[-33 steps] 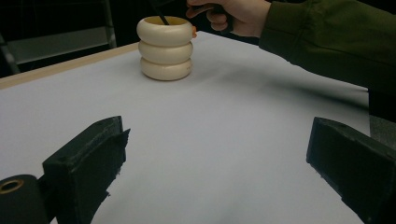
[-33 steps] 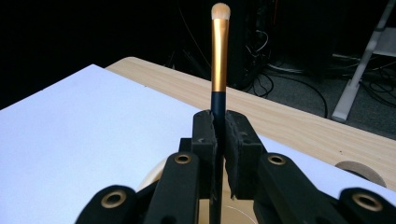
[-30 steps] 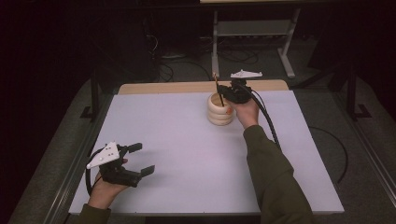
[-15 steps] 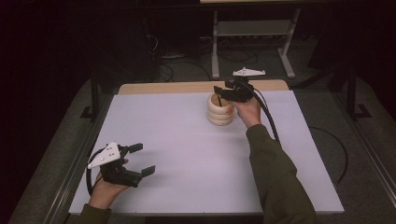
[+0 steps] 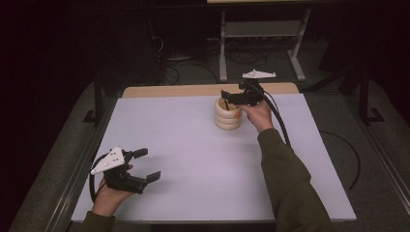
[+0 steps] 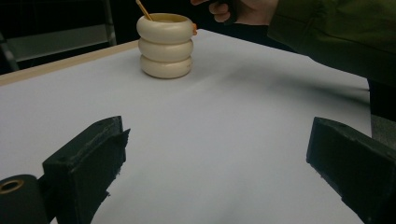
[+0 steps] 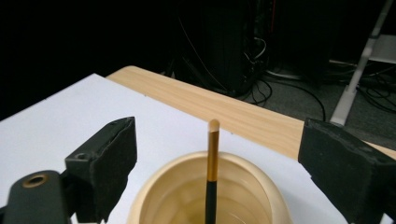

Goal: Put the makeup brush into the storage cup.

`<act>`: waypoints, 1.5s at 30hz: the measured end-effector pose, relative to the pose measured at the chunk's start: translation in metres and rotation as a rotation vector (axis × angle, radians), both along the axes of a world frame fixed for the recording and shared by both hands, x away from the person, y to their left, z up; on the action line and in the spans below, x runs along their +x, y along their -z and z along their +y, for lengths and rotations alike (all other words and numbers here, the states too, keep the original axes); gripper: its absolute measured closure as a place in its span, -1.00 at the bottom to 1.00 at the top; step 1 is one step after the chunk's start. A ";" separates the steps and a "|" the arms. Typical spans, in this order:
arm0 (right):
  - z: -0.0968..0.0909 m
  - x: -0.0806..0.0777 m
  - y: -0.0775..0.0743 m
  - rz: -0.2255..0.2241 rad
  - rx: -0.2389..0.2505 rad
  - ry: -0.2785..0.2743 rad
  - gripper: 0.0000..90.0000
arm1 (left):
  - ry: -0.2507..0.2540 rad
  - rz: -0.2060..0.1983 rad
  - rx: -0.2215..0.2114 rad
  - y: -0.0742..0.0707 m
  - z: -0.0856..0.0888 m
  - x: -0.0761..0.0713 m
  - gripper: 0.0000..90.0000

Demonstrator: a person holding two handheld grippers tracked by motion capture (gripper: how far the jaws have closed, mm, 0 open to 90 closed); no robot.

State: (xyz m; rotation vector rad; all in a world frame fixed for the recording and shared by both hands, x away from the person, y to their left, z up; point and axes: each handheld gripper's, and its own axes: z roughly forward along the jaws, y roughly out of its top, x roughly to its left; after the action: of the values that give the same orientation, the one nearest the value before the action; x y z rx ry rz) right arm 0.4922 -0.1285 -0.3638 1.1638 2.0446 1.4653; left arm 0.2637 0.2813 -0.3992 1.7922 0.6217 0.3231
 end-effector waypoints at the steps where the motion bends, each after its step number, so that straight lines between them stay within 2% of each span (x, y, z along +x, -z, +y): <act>1: 0.000 0.000 0.000 0.003 -0.005 -0.002 -0.76 | -0.002 0.002 -0.002 0.000 0.000 0.000 -0.91; 6: -0.003 -0.004 -0.003 0.024 -0.021 0.002 -0.77 | -0.005 0.005 0.002 0.000 -0.001 0.001 -0.91; 11: -0.008 -0.007 -0.006 0.014 -0.041 -0.002 -0.76 | -0.005 0.004 0.007 0.001 -0.002 0.002 -0.91; 15: -0.011 -0.010 -0.007 0.020 -0.035 0.000 -0.76 | -0.002 0.004 0.004 0.002 -0.003 0.001 -0.91; 30: -0.021 -0.034 -0.002 0.025 -0.075 -0.030 -0.76 | 0.000 0.005 0.003 0.002 -0.001 0.000 -0.91; 45: -0.034 -0.062 0.004 0.017 -0.060 -0.061 -0.76 | -0.001 0.007 0.010 0.002 -0.001 0.000 -0.91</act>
State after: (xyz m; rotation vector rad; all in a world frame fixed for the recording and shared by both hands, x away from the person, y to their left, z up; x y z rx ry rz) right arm 0.4305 -0.1629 -0.3679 1.1027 2.1376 1.4155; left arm 0.2637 0.2806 -0.4016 1.8033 0.6268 0.3212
